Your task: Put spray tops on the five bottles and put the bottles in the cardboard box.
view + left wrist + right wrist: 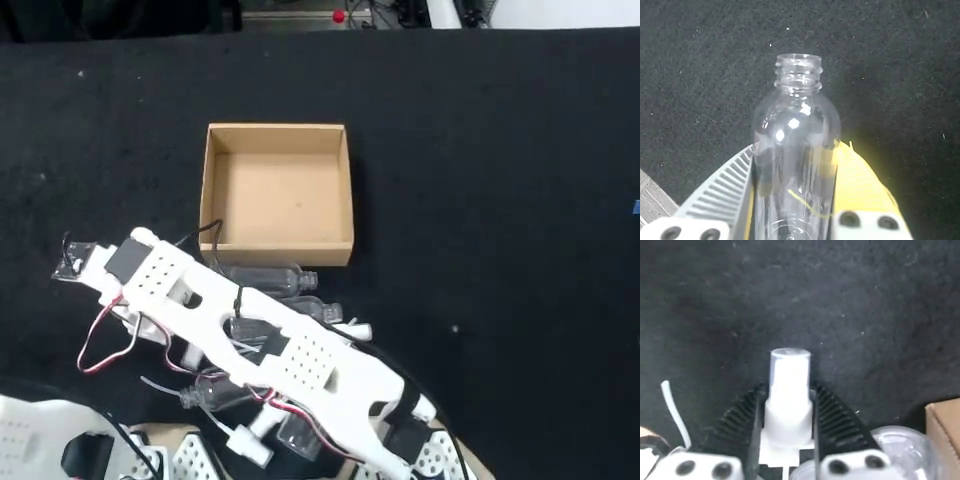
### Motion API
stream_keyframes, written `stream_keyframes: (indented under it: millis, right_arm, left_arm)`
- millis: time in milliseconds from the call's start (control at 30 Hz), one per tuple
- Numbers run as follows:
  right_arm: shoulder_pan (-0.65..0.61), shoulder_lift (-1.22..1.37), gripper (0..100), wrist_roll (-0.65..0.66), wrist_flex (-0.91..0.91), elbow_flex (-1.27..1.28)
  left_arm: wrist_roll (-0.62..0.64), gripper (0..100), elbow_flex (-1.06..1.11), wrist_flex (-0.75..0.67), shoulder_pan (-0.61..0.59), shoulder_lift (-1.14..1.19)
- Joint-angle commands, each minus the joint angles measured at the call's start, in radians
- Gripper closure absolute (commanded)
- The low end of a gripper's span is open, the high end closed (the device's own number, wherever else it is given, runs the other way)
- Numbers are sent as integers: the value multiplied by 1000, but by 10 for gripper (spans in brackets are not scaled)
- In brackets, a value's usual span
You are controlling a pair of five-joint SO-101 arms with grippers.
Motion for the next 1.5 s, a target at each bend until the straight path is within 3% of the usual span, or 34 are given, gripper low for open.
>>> stream_keyframes:
  millis: [0, 300, 467, 600, 767, 967, 1233, 1467]
  right_arm:
    - [-5, -137, 988, 0, 21, -10]
    - [84, -545, 988, -3, 127, 2]
    - [150, -837, 988, -3, 127, 91]
    - [273, -1055, 988, -6, 104, 191]
    - [425, -1300, 988, -8, 12, 255]
    - [493, -1483, 988, -8, -170, 390]
    - [551, -1701, 988, -203, -428, 601]
    - [552, -1883, 988, -206, -764, 944]
  left_arm:
    - [9, 971, -56, -8, 1, -15]
    - [34, 970, -67, 302, 153, -249]
    - [161, 970, 74, 319, 275, -512]
    - [255, 970, 254, 308, 440, -778]
    - [443, 970, 456, 153, 696, -1119]
    - [612, 970, 615, -49, 1035, -1416]
    - [635, 970, 897, -377, 1356, -1583]
    - [635, 970, 1095, -626, 1618, -1700]
